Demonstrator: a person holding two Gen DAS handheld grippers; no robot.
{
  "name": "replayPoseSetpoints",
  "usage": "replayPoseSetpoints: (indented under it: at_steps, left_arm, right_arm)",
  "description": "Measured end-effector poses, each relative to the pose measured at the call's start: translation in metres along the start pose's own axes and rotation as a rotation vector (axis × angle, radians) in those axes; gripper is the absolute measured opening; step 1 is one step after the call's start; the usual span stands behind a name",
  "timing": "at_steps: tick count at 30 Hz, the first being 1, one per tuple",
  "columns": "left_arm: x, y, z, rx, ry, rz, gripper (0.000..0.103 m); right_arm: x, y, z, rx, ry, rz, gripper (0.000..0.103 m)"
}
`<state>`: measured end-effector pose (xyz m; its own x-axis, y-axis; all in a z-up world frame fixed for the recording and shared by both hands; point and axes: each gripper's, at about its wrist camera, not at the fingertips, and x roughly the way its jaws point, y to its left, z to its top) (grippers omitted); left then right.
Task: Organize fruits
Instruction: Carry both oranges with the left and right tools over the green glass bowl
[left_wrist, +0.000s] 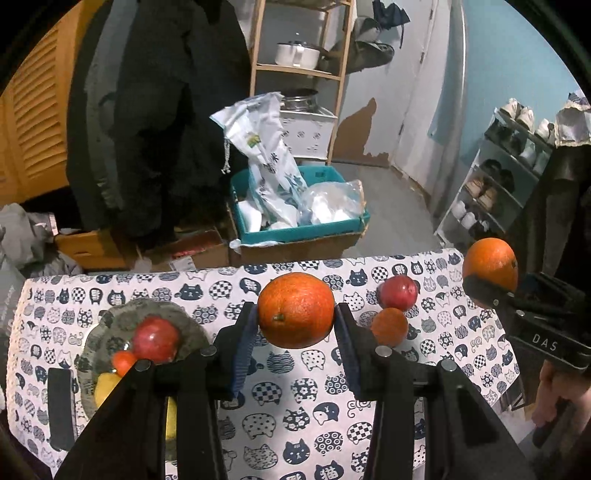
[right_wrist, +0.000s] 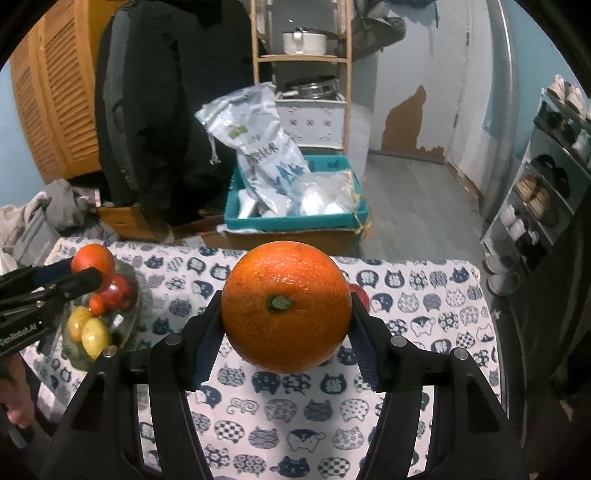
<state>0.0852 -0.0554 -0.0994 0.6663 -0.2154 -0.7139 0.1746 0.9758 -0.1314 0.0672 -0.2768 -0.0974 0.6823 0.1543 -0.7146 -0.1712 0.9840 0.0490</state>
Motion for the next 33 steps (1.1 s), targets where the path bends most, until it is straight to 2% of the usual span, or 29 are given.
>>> replayPoseSetpoints:
  at_steps: [19,33]
  left_arm:
    - [-0.027,0.073,-0.013,-0.098,-0.026,0.091,0.043]
    - [-0.030,0.138,-0.033,-0.199,-0.009,0.148,0.043]
  right_arm:
    - [0.020,0.090,0.026,-0.095,-0.008,0.132,0.062]
    - [0.053,0.170,0.032,-0.170,0.044,0.231,0.062]
